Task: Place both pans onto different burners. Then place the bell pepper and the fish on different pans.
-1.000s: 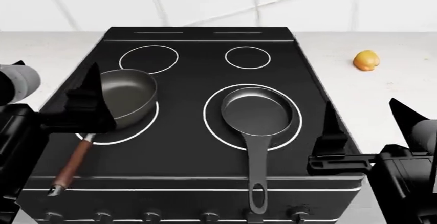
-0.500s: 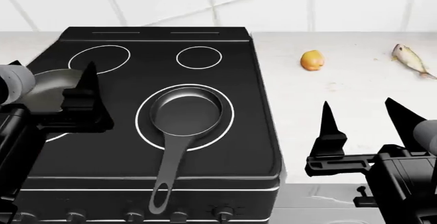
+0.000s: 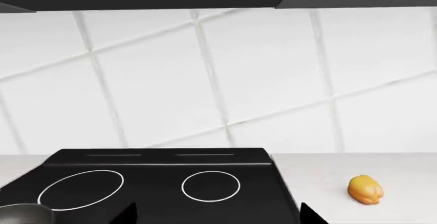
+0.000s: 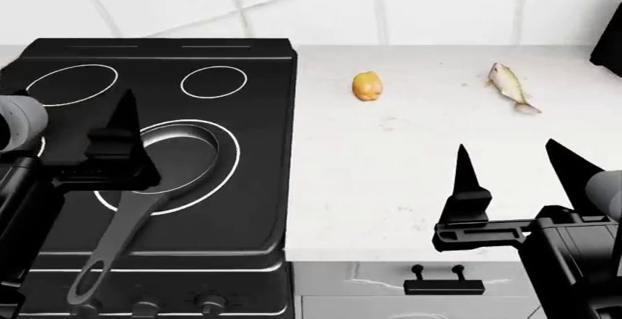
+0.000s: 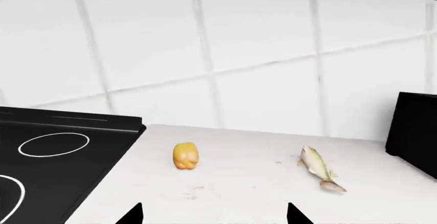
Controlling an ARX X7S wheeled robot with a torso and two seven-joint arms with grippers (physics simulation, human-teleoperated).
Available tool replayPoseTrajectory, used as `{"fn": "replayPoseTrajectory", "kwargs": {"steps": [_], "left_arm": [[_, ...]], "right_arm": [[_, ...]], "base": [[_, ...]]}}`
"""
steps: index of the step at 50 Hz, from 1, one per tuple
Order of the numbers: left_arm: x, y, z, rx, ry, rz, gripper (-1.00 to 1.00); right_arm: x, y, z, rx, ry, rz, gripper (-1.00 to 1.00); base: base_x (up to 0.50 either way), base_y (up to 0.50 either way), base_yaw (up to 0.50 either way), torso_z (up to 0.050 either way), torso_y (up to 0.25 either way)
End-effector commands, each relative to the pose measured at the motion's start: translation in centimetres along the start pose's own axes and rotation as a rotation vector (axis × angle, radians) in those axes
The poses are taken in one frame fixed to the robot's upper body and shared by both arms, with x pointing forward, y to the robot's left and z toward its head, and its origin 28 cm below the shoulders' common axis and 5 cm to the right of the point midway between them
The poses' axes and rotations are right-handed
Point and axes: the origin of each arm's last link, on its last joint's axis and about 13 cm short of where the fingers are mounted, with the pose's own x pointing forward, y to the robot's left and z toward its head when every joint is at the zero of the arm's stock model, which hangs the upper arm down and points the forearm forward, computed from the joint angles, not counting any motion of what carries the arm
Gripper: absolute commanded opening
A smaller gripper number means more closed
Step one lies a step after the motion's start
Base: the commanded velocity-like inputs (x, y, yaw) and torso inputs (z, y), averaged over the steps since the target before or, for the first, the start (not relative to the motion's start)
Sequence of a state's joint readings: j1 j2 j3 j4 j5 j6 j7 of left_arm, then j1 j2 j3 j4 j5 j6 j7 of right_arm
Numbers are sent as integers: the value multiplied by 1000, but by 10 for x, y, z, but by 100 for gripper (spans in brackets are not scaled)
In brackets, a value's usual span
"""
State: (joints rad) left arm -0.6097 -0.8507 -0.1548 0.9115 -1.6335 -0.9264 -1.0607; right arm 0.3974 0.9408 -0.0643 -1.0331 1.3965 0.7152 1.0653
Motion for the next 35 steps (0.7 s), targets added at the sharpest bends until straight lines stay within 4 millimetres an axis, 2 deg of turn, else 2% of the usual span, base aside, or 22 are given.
{"fn": "replayPoseTrajectory", "kwargs": {"steps": [1,28,35], "left_arm": [[0,1,-2,-3,3,4,100],[2,0,-2,-12,4,3,100],[1,1,-3,-17,6,9,100]], "right_arm": [[0,1,0,0,0,2,100],[2,0,1,0,-4,3,100],[2,0,1,-19,-21,-3,100]], "base": [[0,-500,0,0,0],[0,-500,0,0,0],[0,0,0,0,0]]}}
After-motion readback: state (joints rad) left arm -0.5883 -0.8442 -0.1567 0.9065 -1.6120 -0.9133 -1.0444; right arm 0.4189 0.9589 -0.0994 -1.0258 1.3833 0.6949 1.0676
